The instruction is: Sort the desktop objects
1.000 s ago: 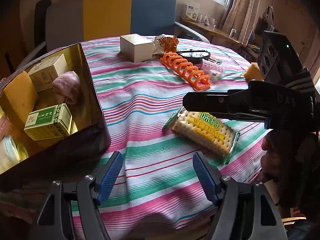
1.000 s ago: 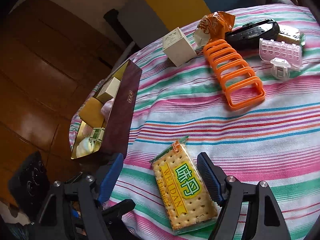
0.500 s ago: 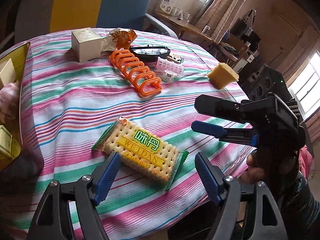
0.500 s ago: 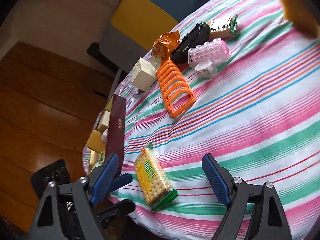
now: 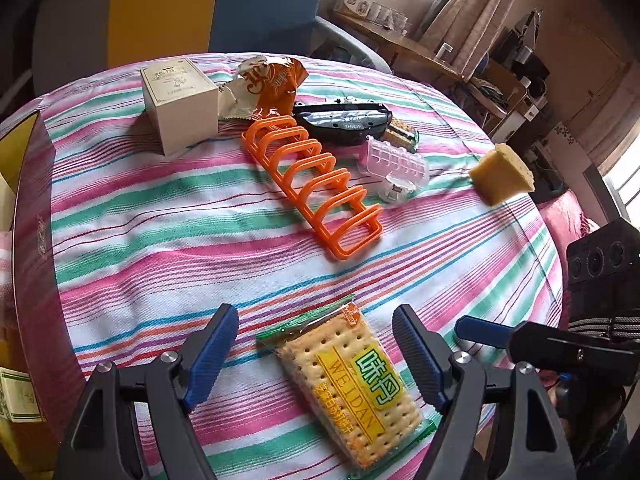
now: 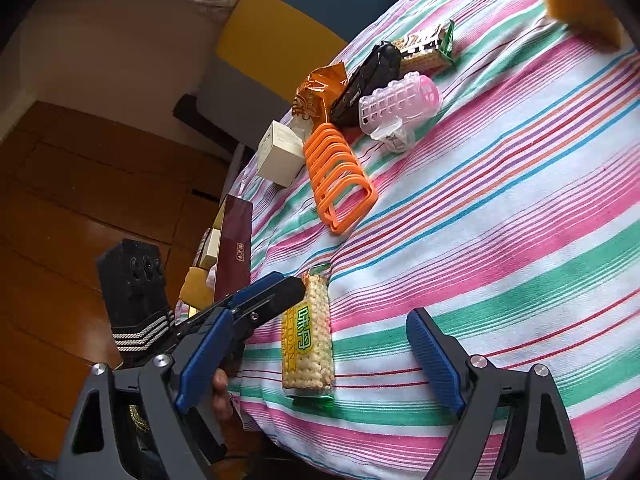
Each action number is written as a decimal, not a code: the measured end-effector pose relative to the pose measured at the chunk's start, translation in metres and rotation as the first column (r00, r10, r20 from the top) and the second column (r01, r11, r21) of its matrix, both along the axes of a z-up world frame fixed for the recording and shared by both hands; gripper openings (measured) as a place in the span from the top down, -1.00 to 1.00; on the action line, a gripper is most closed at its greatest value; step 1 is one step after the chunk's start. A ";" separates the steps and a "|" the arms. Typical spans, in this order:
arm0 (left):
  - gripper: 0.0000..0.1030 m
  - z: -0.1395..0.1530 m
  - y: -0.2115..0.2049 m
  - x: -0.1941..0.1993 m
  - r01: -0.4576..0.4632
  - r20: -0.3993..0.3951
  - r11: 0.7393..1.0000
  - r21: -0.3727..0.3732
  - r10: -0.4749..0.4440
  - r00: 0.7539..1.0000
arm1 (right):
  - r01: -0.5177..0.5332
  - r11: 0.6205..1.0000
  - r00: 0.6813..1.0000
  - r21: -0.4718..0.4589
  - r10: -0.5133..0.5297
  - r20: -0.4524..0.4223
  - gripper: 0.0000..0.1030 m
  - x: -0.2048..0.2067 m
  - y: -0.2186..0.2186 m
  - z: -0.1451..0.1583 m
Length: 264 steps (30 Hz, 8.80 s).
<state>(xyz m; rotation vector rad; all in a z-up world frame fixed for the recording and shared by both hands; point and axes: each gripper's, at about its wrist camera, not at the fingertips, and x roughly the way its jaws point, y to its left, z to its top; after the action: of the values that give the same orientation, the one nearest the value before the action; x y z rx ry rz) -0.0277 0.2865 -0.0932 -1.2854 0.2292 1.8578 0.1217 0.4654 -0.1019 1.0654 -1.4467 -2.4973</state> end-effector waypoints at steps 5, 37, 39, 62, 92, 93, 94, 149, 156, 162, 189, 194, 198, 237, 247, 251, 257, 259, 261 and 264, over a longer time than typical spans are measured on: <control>-0.57 0.004 -0.010 0.012 -0.015 -0.004 1.000 -0.015 0.015 1.000 | 0.048 0.991 0.999 0.125 -0.051 0.017 -0.78 0.006 0.017 0.011; -0.49 -0.010 -0.028 0.030 0.014 -0.121 0.989 -0.145 -0.032 0.992 | -0.170 0.771 0.968 0.614 0.013 0.252 -0.42 -0.122 0.041 0.012; -0.47 -0.010 -0.031 0.032 0.020 -0.114 0.991 -0.133 -0.036 0.993 | -0.168 0.780 0.968 0.602 0.016 0.250 -0.42 -0.105 0.035 0.012; -0.49 0.011 -0.068 0.055 -0.017 -0.094 1.000 -0.021 0.015 0.995 | -0.088 0.810 0.986 0.580 -0.011 0.165 -0.68 0.021 -0.035 0.032; -0.10 -0.007 -0.051 0.036 -0.034 -0.118 0.999 -0.029 0.030 0.993 | -0.025 0.782 0.965 0.623 -0.143 0.219 -0.45 0.010 -0.050 0.012; -0.08 -0.006 -0.053 0.037 -0.038 -0.115 0.999 -0.022 0.035 0.993 | -0.028 0.783 0.966 0.622 -0.140 0.219 -0.45 0.010 -0.051 0.013; -0.06 -0.005 -0.056 0.038 -0.040 -0.114 0.999 -0.015 0.038 0.993 | -0.031 0.783 0.966 0.621 -0.136 0.219 -0.45 0.010 -0.053 0.013; 0.14 0.072 -0.208 -0.007 -0.307 -0.218 0.932 0.191 0.345 0.913 | -0.281 0.705 0.958 0.651 0.251 0.140 -0.44 -0.139 -0.185 0.063; -0.26 0.044 -0.177 0.032 -0.045 -0.199 0.992 0.114 0.067 0.978 | -0.244 0.720 0.970 0.650 0.194 0.150 -0.44 -0.129 -0.166 0.060; -0.26 0.017 -0.144 0.050 0.078 -0.203 0.997 -0.001 -0.076 0.976 | -0.204 0.757 0.979 0.621 0.147 0.143 -0.44 -0.102 -0.143 0.059; 0.02 0.066 -0.229 0.004 -0.286 -0.237 0.942 0.174 0.322 0.917 | -0.262 0.726 0.961 0.636 0.254 0.106 -0.44 -0.115 -0.181 0.079; 0.02 0.069 -0.269 -0.043 -0.450 -0.229 0.877 0.170 0.479 0.848 | -0.310 0.685 0.936 0.660 0.342 0.085 -0.44 -0.157 -0.219 0.095; 0.02 0.065 -0.282 -0.075 -0.520 -0.248 0.844 0.130 0.535 0.807 | -0.338 0.679 0.919 0.652 0.387 0.074 -0.44 -0.192 -0.248 0.100; -0.33 0.035 -0.118 0.078 0.082 -0.194 0.995 0.063 -0.068 0.979 | -0.093 0.773 0.981 0.628 -0.038 0.191 -0.99 -0.078 -0.037 0.029; -0.33 0.021 -0.116 0.071 0.054 -0.144 0.998 0.043 -0.047 0.988 | -0.217 0.639 0.967 0.738 0.038 0.252 -0.93 -0.163 -0.050 0.019; -0.34 0.017 -0.116 0.070 0.054 -0.131 0.998 0.038 -0.049 0.990 | -0.253 0.621 0.954 0.742 0.034 0.297 -0.64 -0.180 -0.049 0.009; -0.34 0.017 -0.116 0.072 0.052 -0.128 0.998 0.037 -0.047 0.991 | -0.264 0.627 0.952 0.733 0.046 0.304 0.03 -0.162 -0.047 0.003; -0.34 0.019 -0.116 0.073 0.052 -0.132 0.998 0.036 -0.047 0.990 | -0.261 0.622 0.953 0.739 0.043 0.300 0.03 -0.148 -0.049 0.003; -0.34 0.021 -0.116 0.075 0.051 -0.138 0.998 0.035 -0.046 0.989 | -0.251 0.625 0.956 0.740 0.037 0.293 0.03 -0.130 -0.049 0.004; -0.34 0.026 -0.114 0.075 0.046 -0.154 0.999 0.027 -0.041 0.987 | -0.223 0.644 0.960 0.732 0.014 0.280 0.03 -0.099 -0.047 0.005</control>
<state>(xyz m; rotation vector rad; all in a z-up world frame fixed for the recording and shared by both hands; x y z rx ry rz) 0.0469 0.1720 -0.0675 -1.1090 0.3070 1.9176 0.0227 0.4189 -0.0971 1.5582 -0.2219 -2.9949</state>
